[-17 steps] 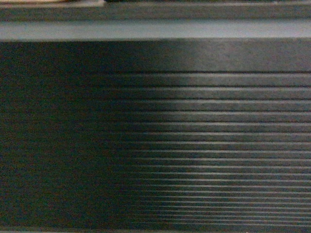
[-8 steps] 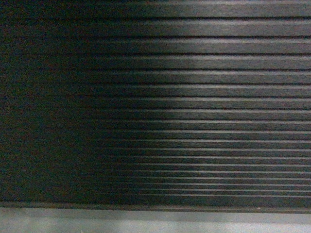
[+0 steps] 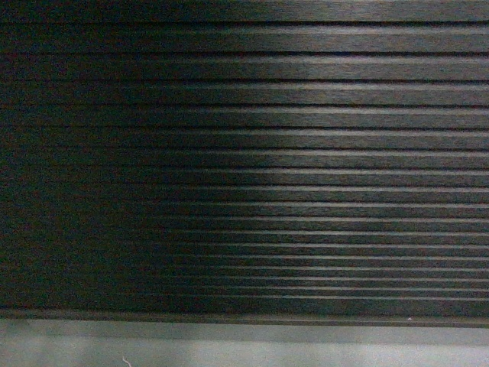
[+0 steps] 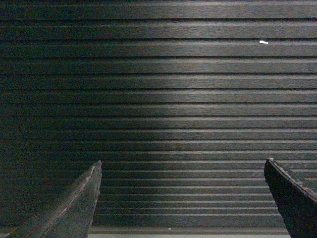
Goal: Place dark red mango on scale at checkout
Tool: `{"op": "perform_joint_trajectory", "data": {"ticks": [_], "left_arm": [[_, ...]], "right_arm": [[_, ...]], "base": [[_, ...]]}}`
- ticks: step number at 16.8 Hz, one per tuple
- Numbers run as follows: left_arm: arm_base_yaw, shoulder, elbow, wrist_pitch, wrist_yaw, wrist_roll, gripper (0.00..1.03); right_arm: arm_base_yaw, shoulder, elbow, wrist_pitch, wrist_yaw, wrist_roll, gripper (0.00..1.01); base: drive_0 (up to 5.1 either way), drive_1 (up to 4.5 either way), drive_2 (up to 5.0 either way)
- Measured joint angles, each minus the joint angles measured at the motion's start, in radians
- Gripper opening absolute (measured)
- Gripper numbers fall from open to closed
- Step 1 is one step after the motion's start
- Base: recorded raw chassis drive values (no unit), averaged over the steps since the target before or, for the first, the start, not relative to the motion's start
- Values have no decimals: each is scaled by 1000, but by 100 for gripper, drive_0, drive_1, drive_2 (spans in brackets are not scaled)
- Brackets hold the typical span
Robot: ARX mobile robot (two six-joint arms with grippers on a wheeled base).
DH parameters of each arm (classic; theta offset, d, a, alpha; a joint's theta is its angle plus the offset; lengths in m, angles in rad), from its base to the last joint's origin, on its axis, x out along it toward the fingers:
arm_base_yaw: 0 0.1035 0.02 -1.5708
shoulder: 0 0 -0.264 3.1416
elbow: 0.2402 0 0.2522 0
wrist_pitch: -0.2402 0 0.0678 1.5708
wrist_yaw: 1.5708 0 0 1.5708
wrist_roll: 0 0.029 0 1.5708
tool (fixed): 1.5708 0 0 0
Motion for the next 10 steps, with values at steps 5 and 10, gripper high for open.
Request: {"op": "perform_joint_trajectory", "data": {"ticks": [5,10], "left_arm": [[0,0,0,0,0,0,98],[0,0,0,0,0,0,98]], "right_arm": [[0,0,0,0,0,0,98],[0,0,0,0,0,0,98]], "base": [[0,0,0],[0,0,0]]}}
